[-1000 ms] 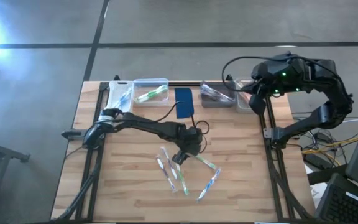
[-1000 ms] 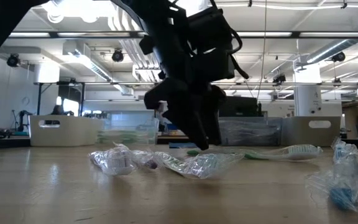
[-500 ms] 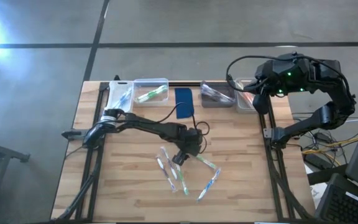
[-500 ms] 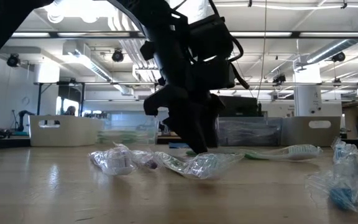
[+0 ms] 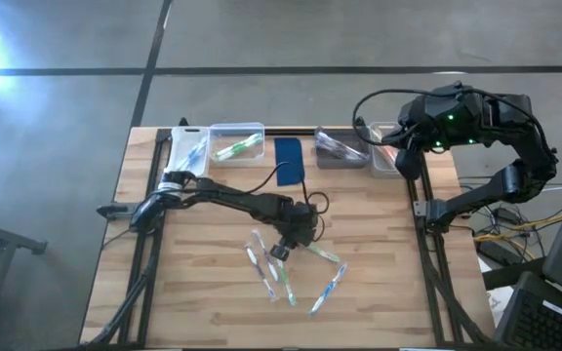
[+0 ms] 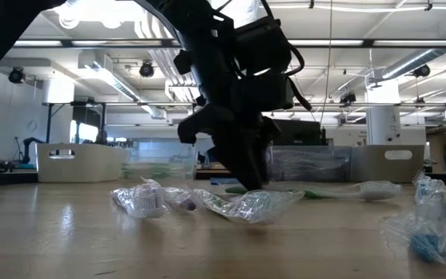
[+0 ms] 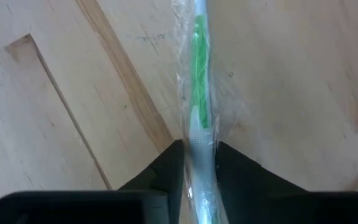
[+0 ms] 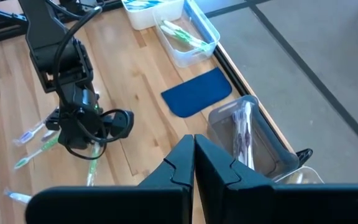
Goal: Pick & Place Toothbrushes
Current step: Put the green toothbrush into the transparent bin
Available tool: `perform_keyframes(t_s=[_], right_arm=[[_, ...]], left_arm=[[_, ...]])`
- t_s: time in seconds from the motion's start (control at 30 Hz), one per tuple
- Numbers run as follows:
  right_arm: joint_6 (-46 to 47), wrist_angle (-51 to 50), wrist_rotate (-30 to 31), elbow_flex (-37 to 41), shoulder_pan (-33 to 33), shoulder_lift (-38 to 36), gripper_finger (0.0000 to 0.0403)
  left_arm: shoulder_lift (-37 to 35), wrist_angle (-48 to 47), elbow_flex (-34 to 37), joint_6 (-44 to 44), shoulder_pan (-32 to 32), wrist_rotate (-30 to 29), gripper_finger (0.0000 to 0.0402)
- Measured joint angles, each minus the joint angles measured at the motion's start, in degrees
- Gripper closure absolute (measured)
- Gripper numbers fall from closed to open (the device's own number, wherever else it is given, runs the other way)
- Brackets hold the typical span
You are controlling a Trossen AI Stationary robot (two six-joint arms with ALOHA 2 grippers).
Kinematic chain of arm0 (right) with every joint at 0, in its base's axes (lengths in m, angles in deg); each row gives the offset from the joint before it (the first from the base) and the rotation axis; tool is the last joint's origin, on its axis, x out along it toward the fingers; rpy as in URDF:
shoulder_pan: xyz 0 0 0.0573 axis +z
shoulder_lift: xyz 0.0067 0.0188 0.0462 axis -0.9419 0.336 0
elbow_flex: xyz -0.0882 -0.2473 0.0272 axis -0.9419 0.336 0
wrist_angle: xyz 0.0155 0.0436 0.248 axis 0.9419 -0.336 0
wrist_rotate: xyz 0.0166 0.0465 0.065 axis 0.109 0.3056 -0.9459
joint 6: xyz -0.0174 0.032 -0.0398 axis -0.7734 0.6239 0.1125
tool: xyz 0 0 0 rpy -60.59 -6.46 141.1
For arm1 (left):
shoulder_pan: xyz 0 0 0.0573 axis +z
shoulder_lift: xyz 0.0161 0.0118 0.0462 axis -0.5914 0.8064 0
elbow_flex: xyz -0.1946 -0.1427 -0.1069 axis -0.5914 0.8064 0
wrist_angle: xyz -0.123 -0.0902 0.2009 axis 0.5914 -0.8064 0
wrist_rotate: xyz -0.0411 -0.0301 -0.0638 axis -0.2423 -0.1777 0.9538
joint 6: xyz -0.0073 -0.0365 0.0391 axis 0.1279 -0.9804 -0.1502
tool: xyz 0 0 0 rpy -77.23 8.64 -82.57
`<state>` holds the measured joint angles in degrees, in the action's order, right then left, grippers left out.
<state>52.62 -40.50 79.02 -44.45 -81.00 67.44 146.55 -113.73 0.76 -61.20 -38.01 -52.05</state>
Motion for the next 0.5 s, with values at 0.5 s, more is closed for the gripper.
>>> perform_keyframes(t_s=[0.5], right_arm=[[-0.7,0.0,0.0,3.0,0.0,-0.2,0.0394]], left_arm=[[-1.9,-3.3,0.2,-6.9,0.2,-2.1,0.0376]])
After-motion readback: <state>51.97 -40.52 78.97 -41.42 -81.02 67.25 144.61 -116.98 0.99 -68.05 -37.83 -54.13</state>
